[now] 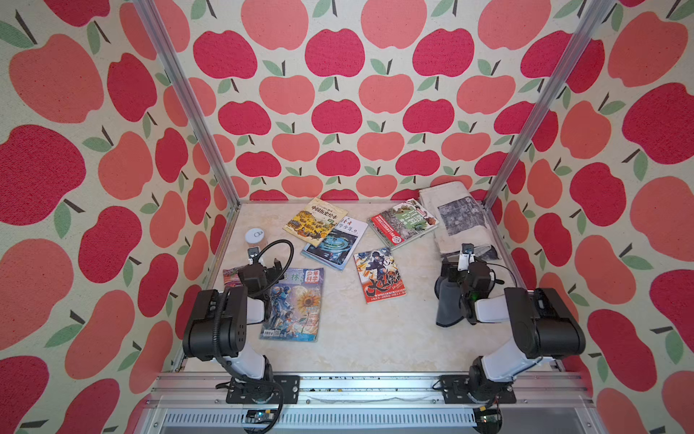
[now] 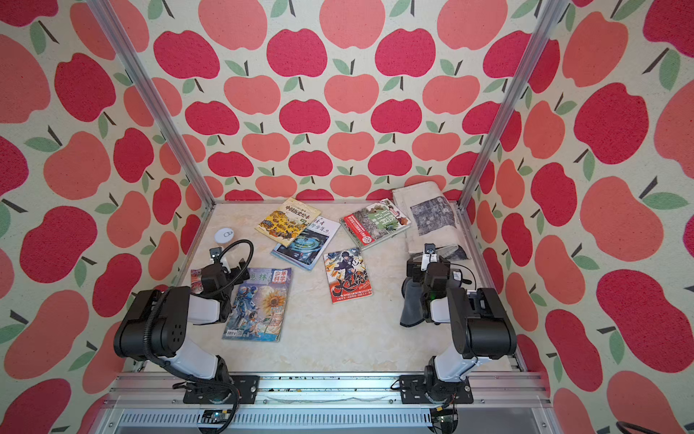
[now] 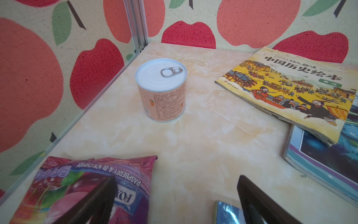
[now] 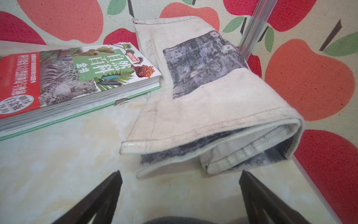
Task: Wipe the cover of the book
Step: Move the book to the center of the board.
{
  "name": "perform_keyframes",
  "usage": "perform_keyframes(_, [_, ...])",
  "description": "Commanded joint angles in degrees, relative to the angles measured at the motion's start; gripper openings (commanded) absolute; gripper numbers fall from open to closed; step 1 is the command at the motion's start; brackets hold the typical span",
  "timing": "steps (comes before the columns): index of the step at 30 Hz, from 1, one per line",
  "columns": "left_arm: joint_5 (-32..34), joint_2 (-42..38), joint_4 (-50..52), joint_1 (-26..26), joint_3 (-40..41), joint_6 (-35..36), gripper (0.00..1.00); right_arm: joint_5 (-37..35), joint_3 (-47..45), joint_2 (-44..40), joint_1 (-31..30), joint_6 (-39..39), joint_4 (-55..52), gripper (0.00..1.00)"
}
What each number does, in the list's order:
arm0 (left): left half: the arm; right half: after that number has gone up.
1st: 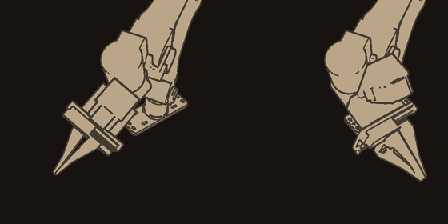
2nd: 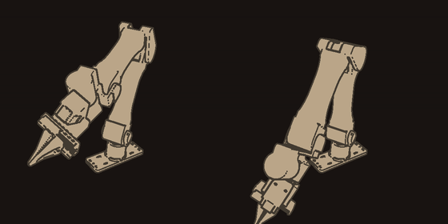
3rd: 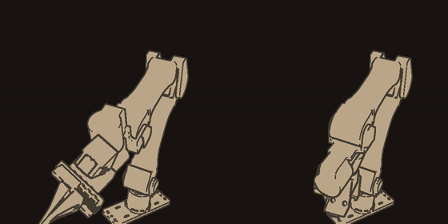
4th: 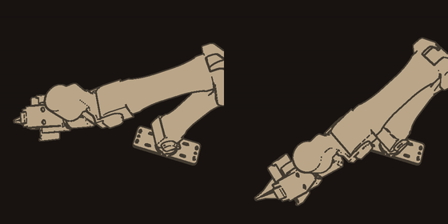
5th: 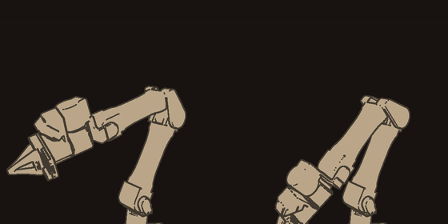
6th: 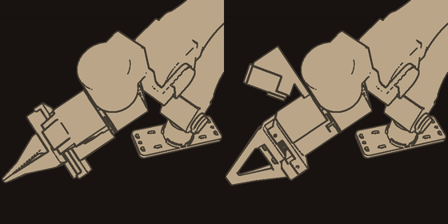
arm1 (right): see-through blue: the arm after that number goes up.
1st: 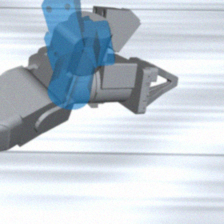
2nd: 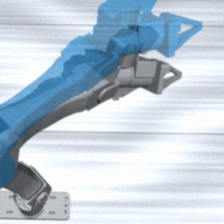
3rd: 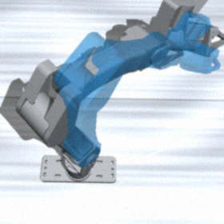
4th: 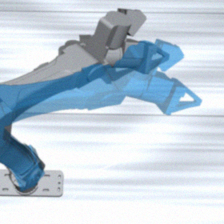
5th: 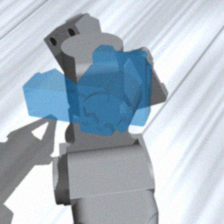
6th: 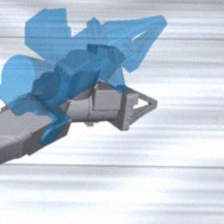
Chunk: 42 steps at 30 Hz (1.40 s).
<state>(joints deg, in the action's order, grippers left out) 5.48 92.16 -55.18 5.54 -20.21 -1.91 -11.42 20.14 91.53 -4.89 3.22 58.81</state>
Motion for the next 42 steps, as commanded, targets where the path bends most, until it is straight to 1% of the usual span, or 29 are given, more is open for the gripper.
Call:
perform_keyframes(1, [-0.73,0.02,-1.42,-0.05,-0.73,-0.46,0.99,0.70,0.23,-0.30,-0.33,0.60,-0.42,0.99])
perform_keyframes(5, [-0.84,-0.02,-1.77,0.17,-0.47,-0.46,0.99,0.68,0.30,-0.25,-0.35,0.55,-0.45,0.99])
perform_keyframes(8, [-0.79,0.00,-3.90,0.17,0.56,-0.55,0.99,0.70,0.24,-0.28,-0.34,0.56,-0.45,0.99])
perform_keyframes(9, [-0.73,-0.04,-3.85,0.17,0.52,-0.55,0.99,0.65,0.32,-0.23,-0.24,0.45,-0.46,0.99])
perform_keyframes(12, [-0.43,0.03,-2.90,0.01,-0.01,-0.53,0.99,3.74,0.46,-0.58,1.85,-1.27,-1.40,0.99])
perform_keyframes(20, [-0.68,0.01,-1.31,-0.01,-0.83,-0.42,0.99,4.02,0.21,-0.47,2.01,-1.55,-0.82,0.99])
perform_keyframes(21, [-1.59,-0.10,-0.05,-0.17,-1.32,-0.06,0.99,3.96,0.17,-0.49,2.02,-1.53,-0.80,0.99])
perform_keyframes(24, [-9.07,-0.60,4.01,0.06,-2.92,2.11,0.99,4.69,-0.14,-0.50,2.58,-2.29,-0.32,0.99])
perform_keyframes(26, [-10.31,-0.35,3.04,0.23,-2.65,2.53,0.99,4.67,-0.06,-0.52,2.60,-2.26,-0.45,0.99])
perform_keyframes(29, [-9.66,-0.06,1.59,-0.05,-2.13,2.80,0.99,4.40,0.10,-0.54,2.45,-2.13,-0.67,0.99])
perform_keyframes(33, [-9.65,-0.27,2.18,-0.16,-2.29,2.77,0.99,4.34,0.05,-0.47,2.43,-2.08,-0.53,0.99])
perform_keyframes(37, [-6.52,-0.19,0.41,-1.59,-1.49,3.36,0.99,4.24,-0.01,-0.43,2.15,-1.75,-0.52,0.99])
perform_keyframes(39, [-4.21,-0.03,-2.75,-2.97,0.00,4.42,0.99,4.00,-0.09,-0.51,2.04,-1.55,-0.19,0.99])
perform_keyframes(42, [-2.04,-1.48,-1.87,-3.63,0.26,4.23,0.99,-1.14,-2.17,-0.49,1.58,-2.48,3.95,0.99])
